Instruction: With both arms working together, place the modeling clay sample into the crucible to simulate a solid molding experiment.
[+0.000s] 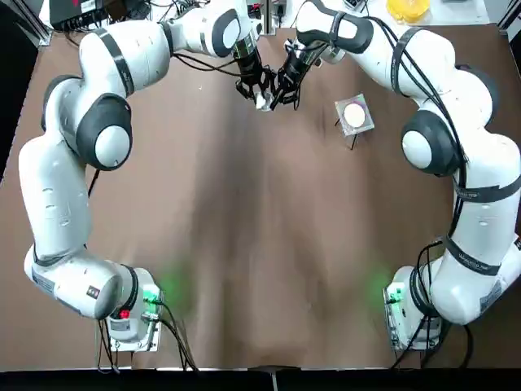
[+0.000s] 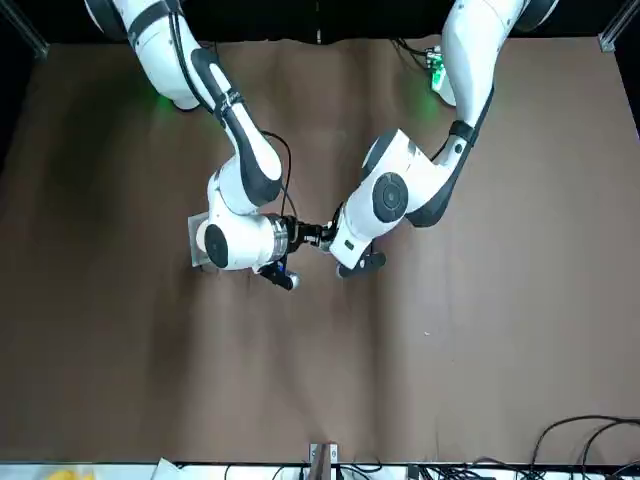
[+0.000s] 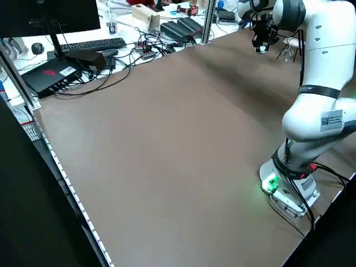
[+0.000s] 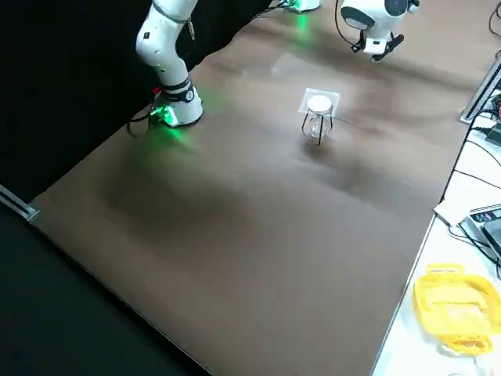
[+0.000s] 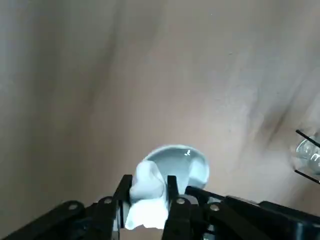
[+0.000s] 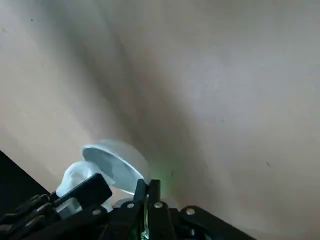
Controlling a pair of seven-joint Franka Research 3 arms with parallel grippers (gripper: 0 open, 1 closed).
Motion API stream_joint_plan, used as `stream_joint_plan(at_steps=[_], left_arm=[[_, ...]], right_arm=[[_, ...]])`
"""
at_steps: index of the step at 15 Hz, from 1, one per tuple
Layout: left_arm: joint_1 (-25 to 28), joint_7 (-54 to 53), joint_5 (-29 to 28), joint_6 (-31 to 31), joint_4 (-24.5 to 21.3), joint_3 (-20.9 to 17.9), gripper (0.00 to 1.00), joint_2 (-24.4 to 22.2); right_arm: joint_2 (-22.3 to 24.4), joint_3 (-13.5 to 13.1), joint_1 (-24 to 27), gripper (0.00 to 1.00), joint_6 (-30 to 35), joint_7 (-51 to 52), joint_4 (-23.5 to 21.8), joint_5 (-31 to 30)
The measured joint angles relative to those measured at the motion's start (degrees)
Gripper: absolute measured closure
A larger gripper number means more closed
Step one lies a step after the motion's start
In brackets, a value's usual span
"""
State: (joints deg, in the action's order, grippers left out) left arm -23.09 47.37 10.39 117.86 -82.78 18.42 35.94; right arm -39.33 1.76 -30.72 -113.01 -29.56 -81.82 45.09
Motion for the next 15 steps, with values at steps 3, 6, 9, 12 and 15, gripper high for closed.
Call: stream_joint_plan(at_steps=[3,6,9,12,15], left_arm=[[0.0,0.0,0.0,0.0,0.0,0.0,0.59,0.0],[0.0,0.0,0.2,0.0,0.2,0.1,0.59,0.0],[0.1,0.3,2.1,0.0,0.3,0.0,0.59,0.0],[0.5,3.1,3.2,0.8,0.8,0.0,0.53,-0.1],[0.6,6.8,3.3,3.5,0.9,-0.2,0.52,0.0]], right_arm=[[0.0,0.0,0.1,0.96,0.0,0.8,0.0,0.0],[0.0,0.0,0.3,0.96,0.0,0.9,0.1,0.0],[0.0,0.0,0.5,0.96,0.0,1.3,0.2,0.0],[0.0,0.2,0.8,0.96,0.0,1.6,0.2,0.1],[0.0,0.4,1.0,0.96,0.0,1.7,0.2,0.1]])
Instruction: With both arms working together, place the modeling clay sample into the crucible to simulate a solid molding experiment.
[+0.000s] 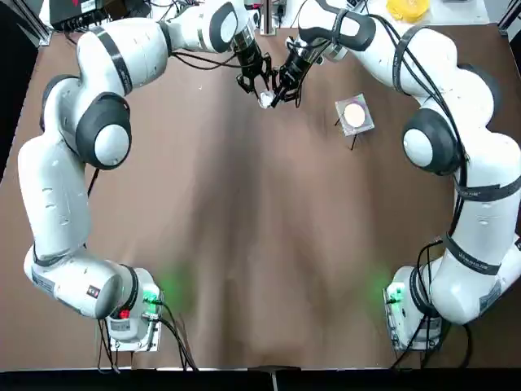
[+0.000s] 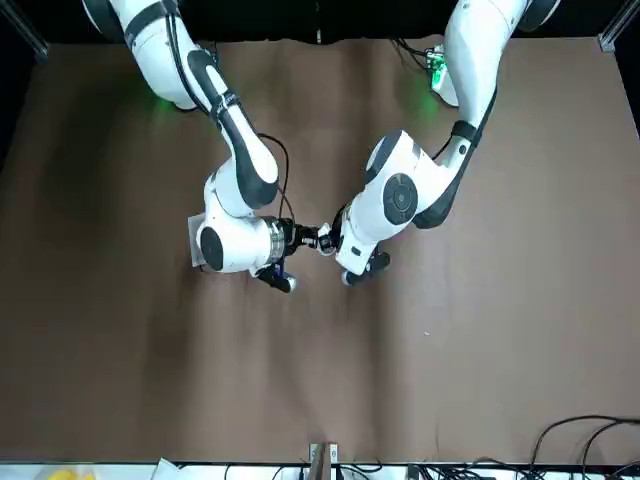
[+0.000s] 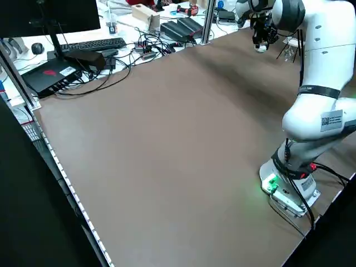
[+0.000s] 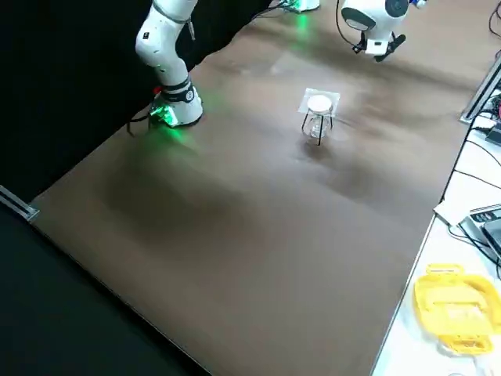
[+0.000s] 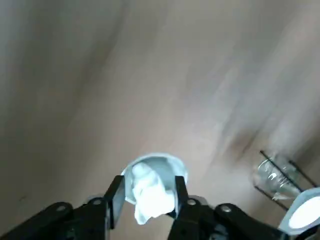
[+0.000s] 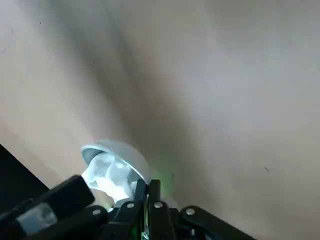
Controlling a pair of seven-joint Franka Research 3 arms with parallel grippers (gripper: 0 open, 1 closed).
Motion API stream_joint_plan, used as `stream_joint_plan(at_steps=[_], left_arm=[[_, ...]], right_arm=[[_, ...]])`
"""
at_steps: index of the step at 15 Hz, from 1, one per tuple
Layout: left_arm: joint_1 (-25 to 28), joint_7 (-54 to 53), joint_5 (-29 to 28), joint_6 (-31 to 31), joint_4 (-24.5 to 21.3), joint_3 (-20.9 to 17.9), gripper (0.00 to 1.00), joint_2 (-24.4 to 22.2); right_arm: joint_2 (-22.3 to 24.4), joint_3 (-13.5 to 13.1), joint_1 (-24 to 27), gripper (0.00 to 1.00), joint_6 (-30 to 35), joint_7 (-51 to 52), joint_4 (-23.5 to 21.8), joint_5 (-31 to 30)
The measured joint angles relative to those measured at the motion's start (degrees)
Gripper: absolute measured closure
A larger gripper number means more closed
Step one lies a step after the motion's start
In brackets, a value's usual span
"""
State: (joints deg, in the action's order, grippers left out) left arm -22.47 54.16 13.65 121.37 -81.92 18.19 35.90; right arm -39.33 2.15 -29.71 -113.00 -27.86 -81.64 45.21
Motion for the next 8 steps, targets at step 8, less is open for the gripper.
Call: stream_joint_plan(at_steps=[8], left_arm=[[1.3,2.3,0.0,1.5,0.4,-0.4,0.09,-0.1]], right_arm=[[0.0,0.0,1.7,0.96,0.9,0.1,0.1,0.0]])
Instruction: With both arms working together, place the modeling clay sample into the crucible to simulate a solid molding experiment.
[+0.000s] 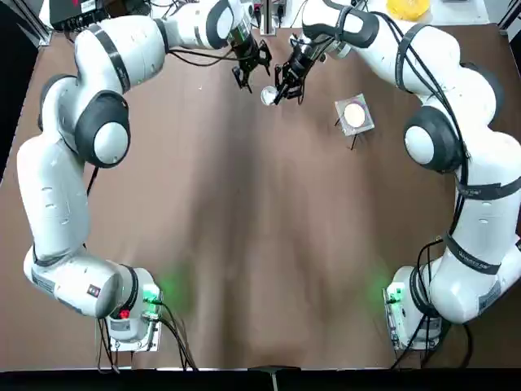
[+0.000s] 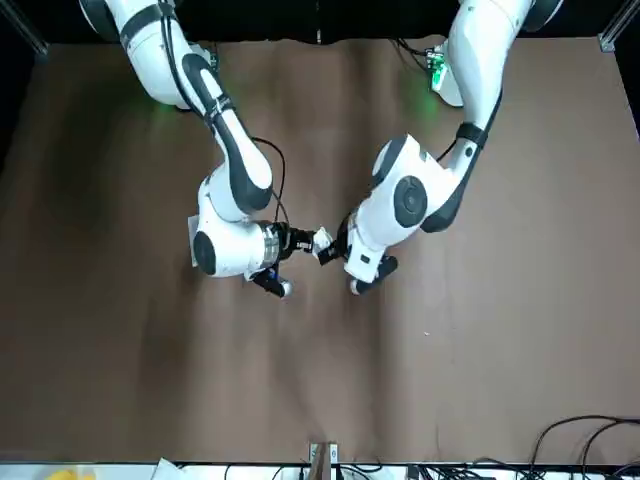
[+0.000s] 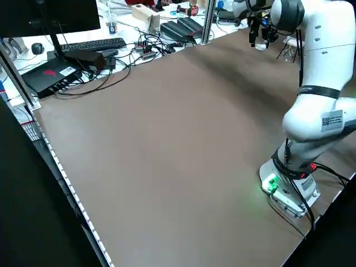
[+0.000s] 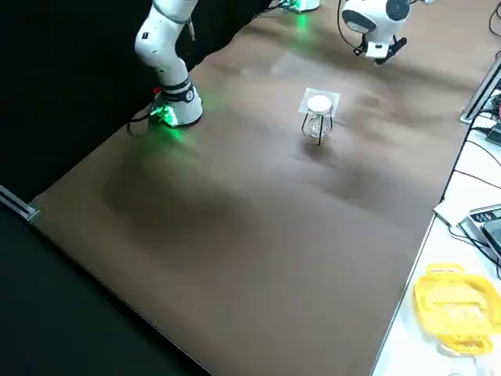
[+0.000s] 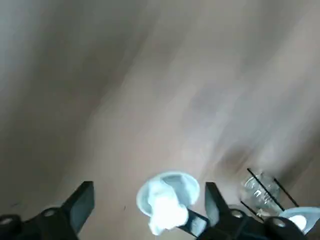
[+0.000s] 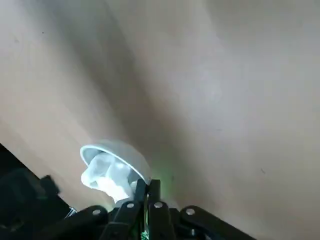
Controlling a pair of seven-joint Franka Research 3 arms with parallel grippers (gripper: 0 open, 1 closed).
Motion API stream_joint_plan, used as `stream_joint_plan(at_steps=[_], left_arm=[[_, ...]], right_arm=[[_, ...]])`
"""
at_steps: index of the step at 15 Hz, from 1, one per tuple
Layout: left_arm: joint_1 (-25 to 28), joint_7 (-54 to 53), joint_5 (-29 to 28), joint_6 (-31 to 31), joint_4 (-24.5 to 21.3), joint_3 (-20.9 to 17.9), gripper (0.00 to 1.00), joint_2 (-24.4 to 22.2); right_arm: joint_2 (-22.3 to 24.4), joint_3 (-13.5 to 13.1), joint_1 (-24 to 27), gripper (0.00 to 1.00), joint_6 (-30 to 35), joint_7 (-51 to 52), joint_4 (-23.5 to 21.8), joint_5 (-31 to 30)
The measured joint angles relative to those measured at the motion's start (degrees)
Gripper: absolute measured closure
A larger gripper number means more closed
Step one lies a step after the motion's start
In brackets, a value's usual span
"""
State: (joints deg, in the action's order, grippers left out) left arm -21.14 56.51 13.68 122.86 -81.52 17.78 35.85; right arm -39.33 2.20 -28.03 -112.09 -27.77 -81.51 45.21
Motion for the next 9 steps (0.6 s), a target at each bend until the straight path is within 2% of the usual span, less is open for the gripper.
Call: stream_joint_plan(at_steps=[1,3,5,9], left_arm=[[0.9,0.0,0.0,-0.3,0.1,0.0,0.01,-0.1],[3.7,-0.5,0.0,-3.2,0.4,-0.1,0.0,-0.9],[7.8,-4.3,-0.8,-6.9,0.6,0.0,0.0,-2.7],[16.0,-15.6,-8.4,-19.1,0.6,0.0,0.0,-8.0]], right_arm=[[0.0,-0.1,0.8,0.96,1.4,0.3,0.1,-0.3],[0.2,-0.1,2.7,0.96,5.6,1.5,0.7,-2.8],[1.1,-0.2,4.9,0.96,9.2,1.8,1.4,-7.8],[5.5,-0.4,10.6,0.96,16.6,4.6,1.7,-14.3]])
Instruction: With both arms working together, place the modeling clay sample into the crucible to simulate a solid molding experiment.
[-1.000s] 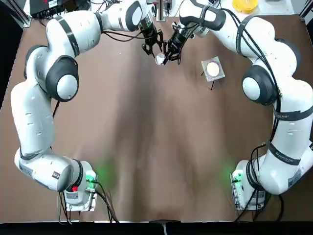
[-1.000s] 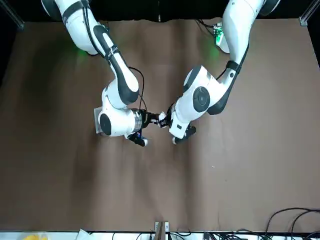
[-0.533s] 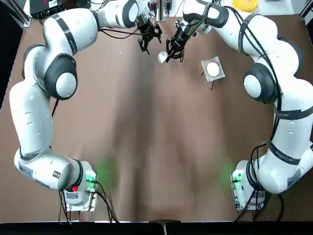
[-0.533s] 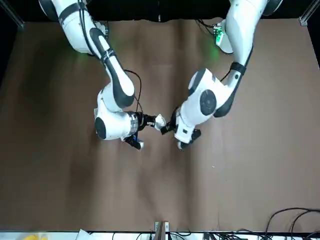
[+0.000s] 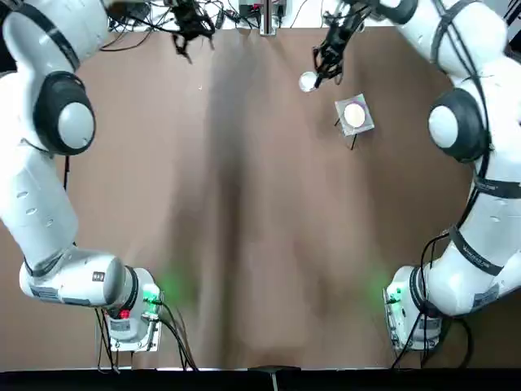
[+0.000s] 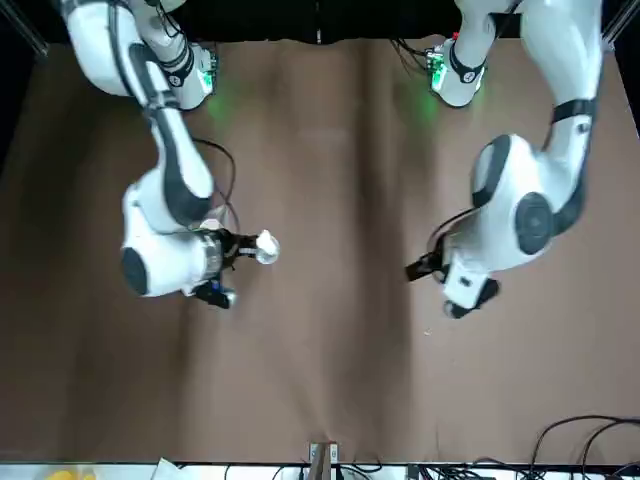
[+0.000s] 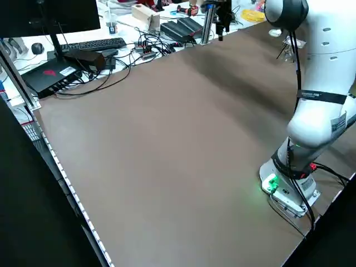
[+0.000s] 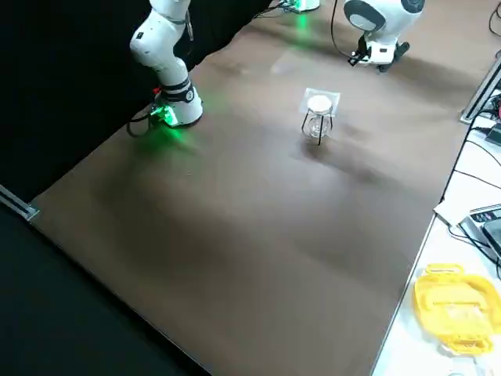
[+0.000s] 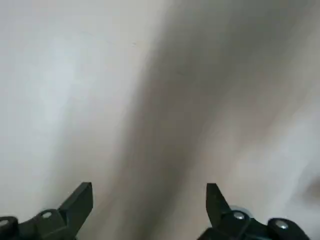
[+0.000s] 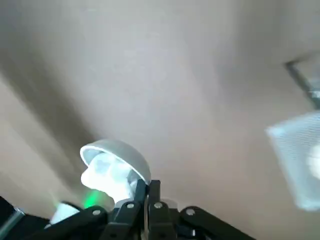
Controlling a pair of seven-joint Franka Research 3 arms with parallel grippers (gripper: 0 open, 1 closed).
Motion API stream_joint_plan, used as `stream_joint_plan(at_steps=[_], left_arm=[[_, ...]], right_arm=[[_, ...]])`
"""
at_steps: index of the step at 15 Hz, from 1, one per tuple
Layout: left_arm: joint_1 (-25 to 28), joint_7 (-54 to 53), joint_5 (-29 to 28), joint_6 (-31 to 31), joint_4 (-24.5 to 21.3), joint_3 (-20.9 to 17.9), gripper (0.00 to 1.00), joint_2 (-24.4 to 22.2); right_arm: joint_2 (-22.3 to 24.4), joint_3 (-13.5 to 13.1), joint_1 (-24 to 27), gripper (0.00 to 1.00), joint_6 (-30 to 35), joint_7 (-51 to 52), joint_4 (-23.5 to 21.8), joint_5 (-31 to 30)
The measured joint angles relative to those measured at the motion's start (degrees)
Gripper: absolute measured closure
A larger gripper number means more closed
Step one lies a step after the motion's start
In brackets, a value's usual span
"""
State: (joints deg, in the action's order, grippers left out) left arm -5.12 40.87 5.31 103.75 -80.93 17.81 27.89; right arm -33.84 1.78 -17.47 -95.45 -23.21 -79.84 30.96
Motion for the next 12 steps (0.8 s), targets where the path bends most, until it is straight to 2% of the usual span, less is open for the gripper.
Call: stream_joint_plan(at_steps=[3,4,7,9,12], left_arm=[[4.8,-13.5,-3.9,-8.8,0.1,0.0,0.0,-4.1],[7.9,-22.5,-4.1,-14.9,0.2,0.0,0.0,-7.9],[11.6,-33.6,-4.1,-20.3,0.0,0.0,0.0,-14.1],[13.1,-38.7,-4.1,-22.3,-0.8,0.0,0.0,-17.8],[14.3,-40.4,-4.2,-22.7,-2.5,0.0,0.0,-21.5]], right_arm=[[3.4,-0.2,6.5,0.96,8.8,6.3,0.0,-3.8],[4.5,-0.3,10.7,0.96,10.3,11.2,-0.3,-5.4],[4.6,-0.3,14.8,0.96,9.7,17.9,-2.8,-6.4],[4.5,-0.2,15.2,0.96,7.8,21.0,-5.5,-6.8],[4.4,0.5,14.6,0.96,4.1,26.0,-9.5,-9.5]])
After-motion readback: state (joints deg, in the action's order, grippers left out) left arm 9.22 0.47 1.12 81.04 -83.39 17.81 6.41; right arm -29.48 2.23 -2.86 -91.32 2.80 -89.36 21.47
